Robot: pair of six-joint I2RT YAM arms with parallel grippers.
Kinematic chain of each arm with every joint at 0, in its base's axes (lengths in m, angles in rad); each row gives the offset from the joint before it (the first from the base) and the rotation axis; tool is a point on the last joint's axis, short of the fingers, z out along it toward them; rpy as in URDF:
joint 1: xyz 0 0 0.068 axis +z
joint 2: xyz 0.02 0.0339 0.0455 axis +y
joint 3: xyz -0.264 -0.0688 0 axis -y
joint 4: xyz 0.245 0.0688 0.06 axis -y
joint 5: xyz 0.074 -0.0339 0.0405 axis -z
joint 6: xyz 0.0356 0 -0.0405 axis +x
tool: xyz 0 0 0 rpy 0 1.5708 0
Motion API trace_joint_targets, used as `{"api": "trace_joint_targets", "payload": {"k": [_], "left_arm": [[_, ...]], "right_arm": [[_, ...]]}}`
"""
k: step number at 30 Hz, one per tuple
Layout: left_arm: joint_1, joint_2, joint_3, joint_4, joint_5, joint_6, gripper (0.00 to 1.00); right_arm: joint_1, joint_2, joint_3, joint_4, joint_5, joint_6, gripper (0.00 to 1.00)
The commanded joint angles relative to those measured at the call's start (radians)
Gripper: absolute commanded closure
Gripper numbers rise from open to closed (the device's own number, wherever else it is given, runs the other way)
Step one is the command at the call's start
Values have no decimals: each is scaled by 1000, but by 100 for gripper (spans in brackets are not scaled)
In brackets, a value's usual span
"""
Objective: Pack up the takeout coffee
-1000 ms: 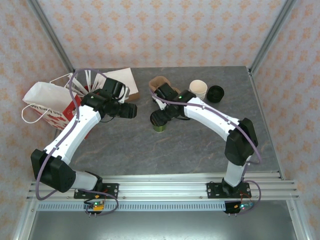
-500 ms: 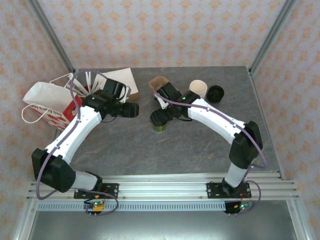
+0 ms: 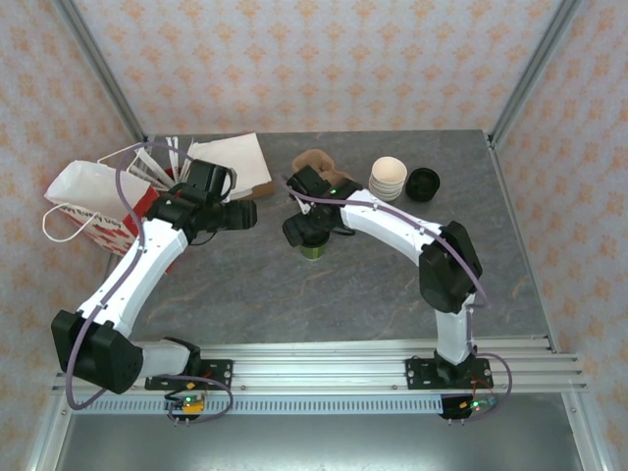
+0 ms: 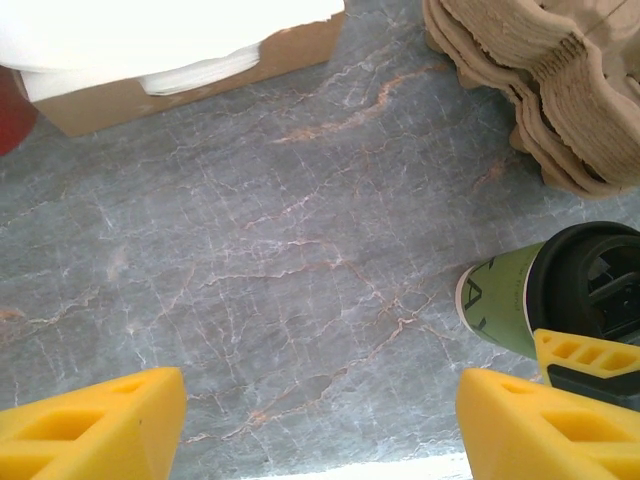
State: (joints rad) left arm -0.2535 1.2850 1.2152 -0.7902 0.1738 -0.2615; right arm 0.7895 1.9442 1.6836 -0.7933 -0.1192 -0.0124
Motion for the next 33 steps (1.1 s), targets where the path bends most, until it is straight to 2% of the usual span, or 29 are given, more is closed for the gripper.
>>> {"api": "trace_joint_targets", "payload": {"k": [1, 12, 16, 20, 26, 33], "left_arm": [[8, -22, -14, 22, -33, -1, 27], [10, -21, -12, 17, -37, 8, 27], [11, -22, -13, 19, -41, 9, 27], [10, -23, -15, 19, -36, 9, 27], [10, -22, -14, 17, -17, 14, 27], [10, -16, -16, 25, 10, 12, 27]], "right_arm": [[2, 24, 52, -21, 38, -21, 1], [3, 75, 83, -86, 18, -23, 0], [2, 61, 66, -107, 49, -23, 6], [2, 27, 32, -117, 72, -23, 12], [-6, -37, -33, -144, 107, -6, 12], [-110, -171, -186, -128, 90, 12, 12]]}}
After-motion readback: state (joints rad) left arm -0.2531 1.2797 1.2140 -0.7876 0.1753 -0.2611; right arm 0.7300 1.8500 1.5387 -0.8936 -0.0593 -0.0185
